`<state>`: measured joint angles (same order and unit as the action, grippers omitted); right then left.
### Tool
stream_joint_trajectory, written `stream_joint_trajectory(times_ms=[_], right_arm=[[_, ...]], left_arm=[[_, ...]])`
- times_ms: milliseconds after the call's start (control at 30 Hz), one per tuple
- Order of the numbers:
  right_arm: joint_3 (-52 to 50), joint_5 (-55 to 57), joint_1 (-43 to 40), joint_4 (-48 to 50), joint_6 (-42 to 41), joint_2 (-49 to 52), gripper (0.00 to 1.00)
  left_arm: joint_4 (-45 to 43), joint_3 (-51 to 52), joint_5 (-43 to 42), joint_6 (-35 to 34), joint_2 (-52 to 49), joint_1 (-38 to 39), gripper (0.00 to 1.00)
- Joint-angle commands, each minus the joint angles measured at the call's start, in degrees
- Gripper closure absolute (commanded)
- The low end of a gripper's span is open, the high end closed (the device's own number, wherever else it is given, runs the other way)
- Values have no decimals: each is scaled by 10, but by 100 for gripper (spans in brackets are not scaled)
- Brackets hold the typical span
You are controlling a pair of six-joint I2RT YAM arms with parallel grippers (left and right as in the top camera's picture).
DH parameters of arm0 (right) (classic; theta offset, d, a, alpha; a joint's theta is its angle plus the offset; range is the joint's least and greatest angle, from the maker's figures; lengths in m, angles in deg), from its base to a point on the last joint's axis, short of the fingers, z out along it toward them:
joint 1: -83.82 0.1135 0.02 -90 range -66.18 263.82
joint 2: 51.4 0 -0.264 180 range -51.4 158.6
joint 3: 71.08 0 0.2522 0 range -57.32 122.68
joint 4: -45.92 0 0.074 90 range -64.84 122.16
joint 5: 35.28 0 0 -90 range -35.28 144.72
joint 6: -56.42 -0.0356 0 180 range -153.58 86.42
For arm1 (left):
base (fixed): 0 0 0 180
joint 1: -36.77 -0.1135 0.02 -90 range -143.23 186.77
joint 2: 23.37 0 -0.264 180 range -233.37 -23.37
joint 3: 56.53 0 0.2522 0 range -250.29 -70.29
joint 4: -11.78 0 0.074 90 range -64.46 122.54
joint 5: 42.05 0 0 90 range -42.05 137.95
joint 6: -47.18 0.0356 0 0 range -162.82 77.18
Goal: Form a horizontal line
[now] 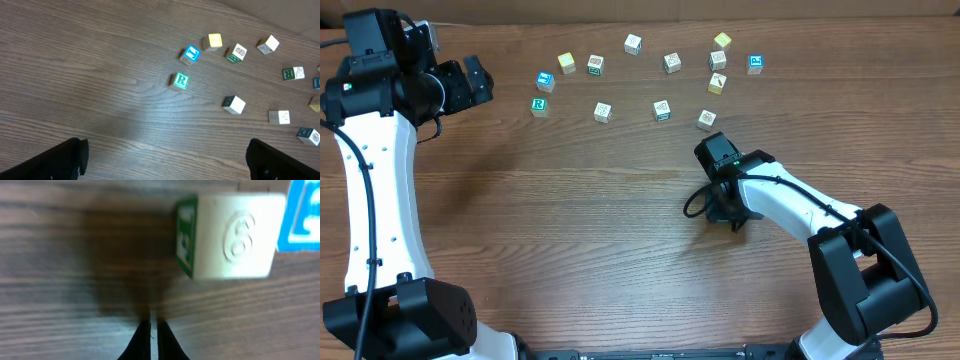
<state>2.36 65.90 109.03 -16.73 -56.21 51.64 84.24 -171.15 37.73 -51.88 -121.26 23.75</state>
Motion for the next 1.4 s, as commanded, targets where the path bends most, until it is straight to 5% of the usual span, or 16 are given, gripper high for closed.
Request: stream_joint_trajectory(times_ms=[0, 1367], right_arm=[[-1, 15, -2, -8, 1, -1, 96], [-1, 137, -5, 37, 1, -1, 96]], left_arm=[[-1, -10, 2, -8, -1, 0, 0], [0, -10, 2, -8, -1, 0, 1]])
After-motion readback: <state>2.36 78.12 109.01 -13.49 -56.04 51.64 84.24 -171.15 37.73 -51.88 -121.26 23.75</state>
